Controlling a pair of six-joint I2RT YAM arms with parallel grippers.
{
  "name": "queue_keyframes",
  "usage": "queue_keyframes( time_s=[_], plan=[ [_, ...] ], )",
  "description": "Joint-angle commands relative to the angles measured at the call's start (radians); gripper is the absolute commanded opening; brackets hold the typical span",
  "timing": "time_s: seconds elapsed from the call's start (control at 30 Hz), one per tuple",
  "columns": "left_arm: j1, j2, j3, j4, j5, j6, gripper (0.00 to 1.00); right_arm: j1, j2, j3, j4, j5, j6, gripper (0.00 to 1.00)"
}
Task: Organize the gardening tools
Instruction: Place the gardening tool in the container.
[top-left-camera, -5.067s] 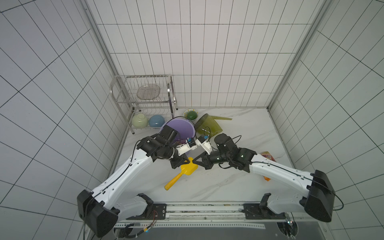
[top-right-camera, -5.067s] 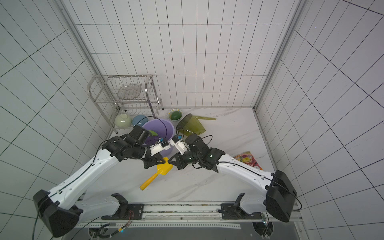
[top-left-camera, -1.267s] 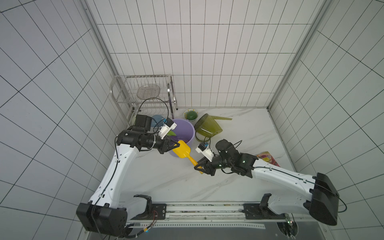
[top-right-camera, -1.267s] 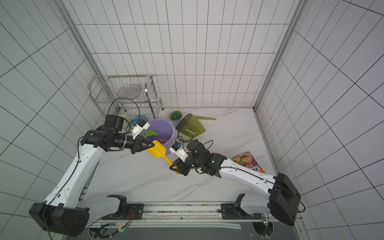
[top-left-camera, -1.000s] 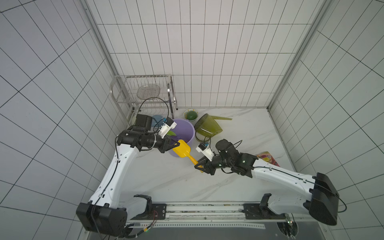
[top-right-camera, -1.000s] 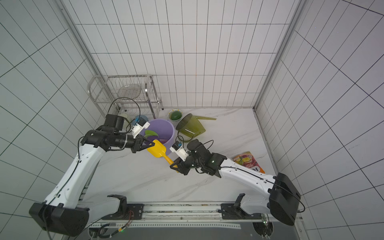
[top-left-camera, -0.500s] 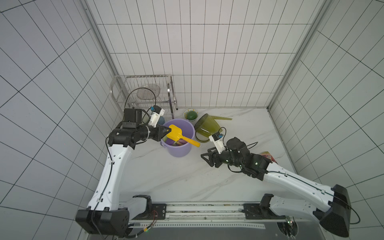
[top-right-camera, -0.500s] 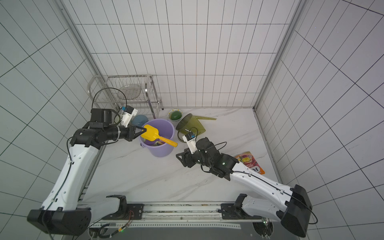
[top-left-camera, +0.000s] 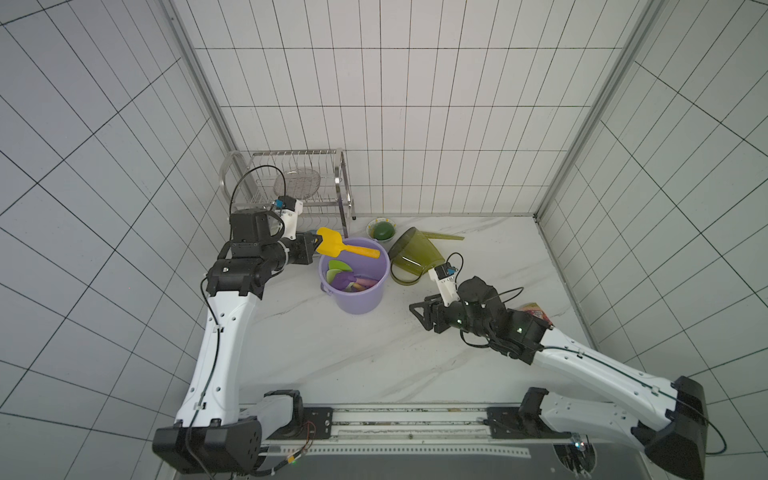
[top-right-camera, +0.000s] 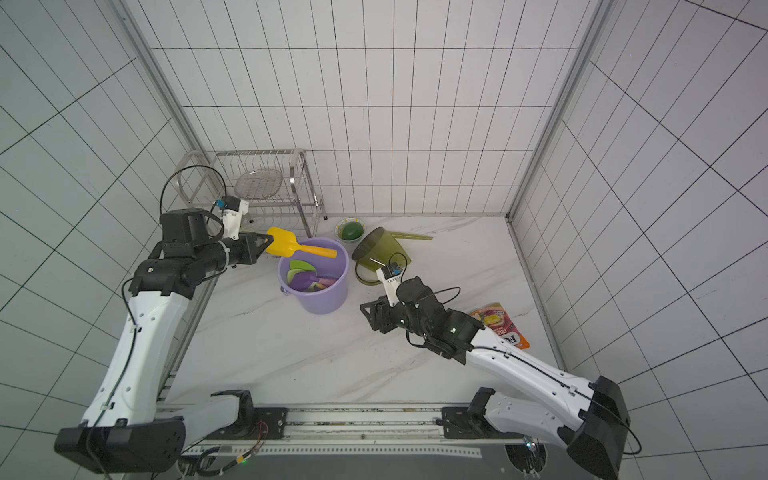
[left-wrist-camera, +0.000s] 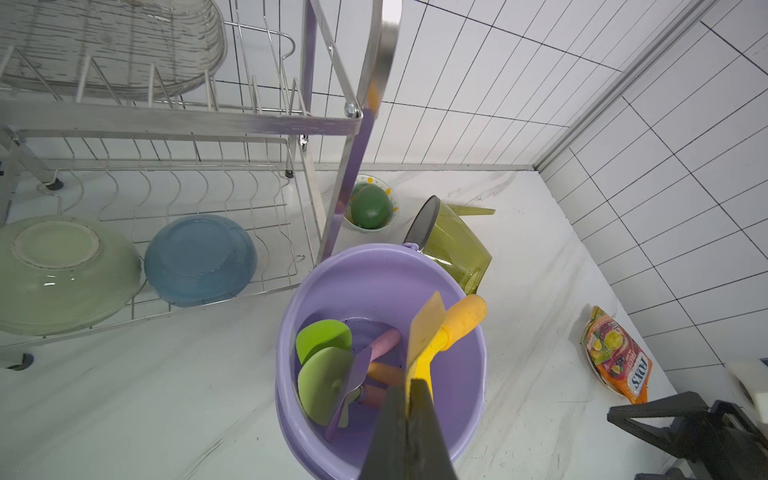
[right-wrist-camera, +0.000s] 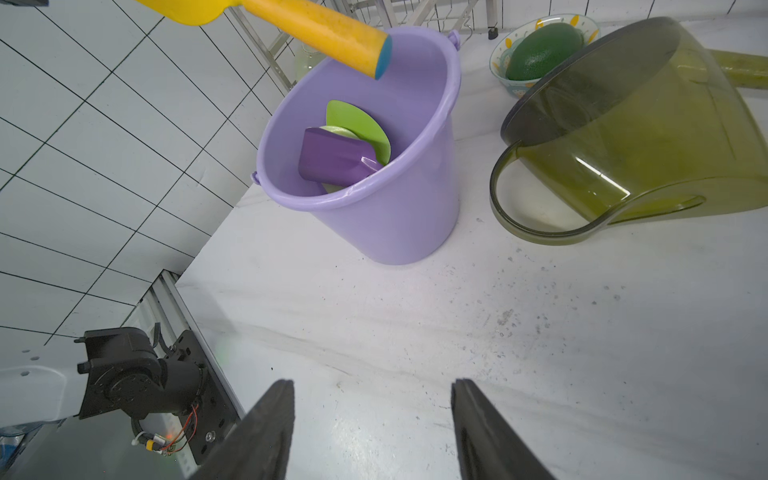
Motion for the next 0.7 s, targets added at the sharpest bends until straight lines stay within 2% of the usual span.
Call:
queue_keyframes(
  time_s=[0.0, 0.13, 0.33, 0.67],
  plan=[
    [-0.001, 0.014, -0.001, 0.057, -0.041, 0.000, 0.00, -0.008, -0.018, -0.012, -0.014, 0.036, 0.015, 0.64],
    [-0.045, 0.036, -0.033, 0.057, -0.102, 0.026, 0.00, -0.014, -0.006, -0.015, -0.016, 0.056, 0.022, 0.64],
    [-0.164, 0.065, -0.094, 0.077, -0.251, 0.075, 0.00, -0.040, 0.013, -0.022, -0.025, 0.082, 0.050, 0.64],
    [-0.253, 0.145, -0.136, 0.098, -0.361, 0.093, 0.00, -0.130, 0.063, -0.076, 0.016, 0.057, 0.160, 0.65]
  ],
)
